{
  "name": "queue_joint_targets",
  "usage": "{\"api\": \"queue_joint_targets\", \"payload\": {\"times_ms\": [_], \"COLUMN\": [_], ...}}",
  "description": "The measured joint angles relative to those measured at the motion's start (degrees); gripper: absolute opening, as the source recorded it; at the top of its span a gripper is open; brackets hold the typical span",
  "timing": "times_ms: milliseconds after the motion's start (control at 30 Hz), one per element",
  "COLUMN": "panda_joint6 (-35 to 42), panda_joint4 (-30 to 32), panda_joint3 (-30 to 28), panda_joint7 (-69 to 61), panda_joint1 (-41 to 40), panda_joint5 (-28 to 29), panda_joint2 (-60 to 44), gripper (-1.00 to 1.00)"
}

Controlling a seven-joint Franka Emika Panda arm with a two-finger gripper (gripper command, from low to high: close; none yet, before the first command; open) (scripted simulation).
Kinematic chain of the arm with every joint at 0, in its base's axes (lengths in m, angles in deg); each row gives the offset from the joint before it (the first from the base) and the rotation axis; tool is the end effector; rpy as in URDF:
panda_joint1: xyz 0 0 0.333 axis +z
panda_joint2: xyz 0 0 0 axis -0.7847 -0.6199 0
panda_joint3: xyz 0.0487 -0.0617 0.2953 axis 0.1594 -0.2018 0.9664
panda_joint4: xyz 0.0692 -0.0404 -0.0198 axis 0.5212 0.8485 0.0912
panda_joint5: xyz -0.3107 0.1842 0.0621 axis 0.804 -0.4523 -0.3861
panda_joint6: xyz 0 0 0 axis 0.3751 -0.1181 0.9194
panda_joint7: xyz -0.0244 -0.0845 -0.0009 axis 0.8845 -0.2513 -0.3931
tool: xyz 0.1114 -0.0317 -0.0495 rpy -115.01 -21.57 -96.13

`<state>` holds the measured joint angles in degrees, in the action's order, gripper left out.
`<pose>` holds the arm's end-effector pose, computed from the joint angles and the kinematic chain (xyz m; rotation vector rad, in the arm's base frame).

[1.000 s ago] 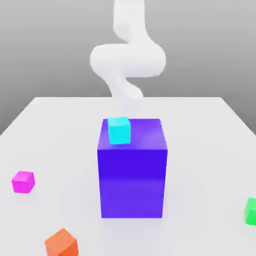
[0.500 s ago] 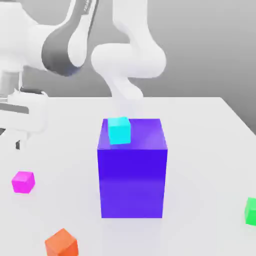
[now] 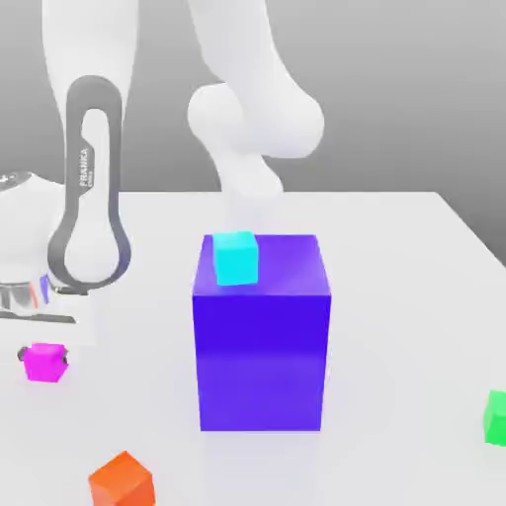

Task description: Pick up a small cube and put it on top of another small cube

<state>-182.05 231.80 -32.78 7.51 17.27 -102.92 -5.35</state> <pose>0.2526 -0.3163 0.1281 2.8241 -1.3748 -0.0016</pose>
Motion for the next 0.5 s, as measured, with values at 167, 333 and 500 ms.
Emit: {"api": "queue_joint_targets", "payload": {"times_ms": [167, 333, 500], "panda_joint6": [2.2, 8.3, 10.2], "panda_joint4": [0.8, 1.3, -7.1], "panda_joint3": [-2.7, -8.0, -1.5], "panda_joint7": [2.3, 10.1, 16.1], "panda_joint1": [2.0, 6.9, 16.2], "panda_joint5": [2.9, 13.4, 15.9], "panda_joint2": [2.9, 10.5, 6.7], "gripper": [-1.00, -1.00, -1.00]}}
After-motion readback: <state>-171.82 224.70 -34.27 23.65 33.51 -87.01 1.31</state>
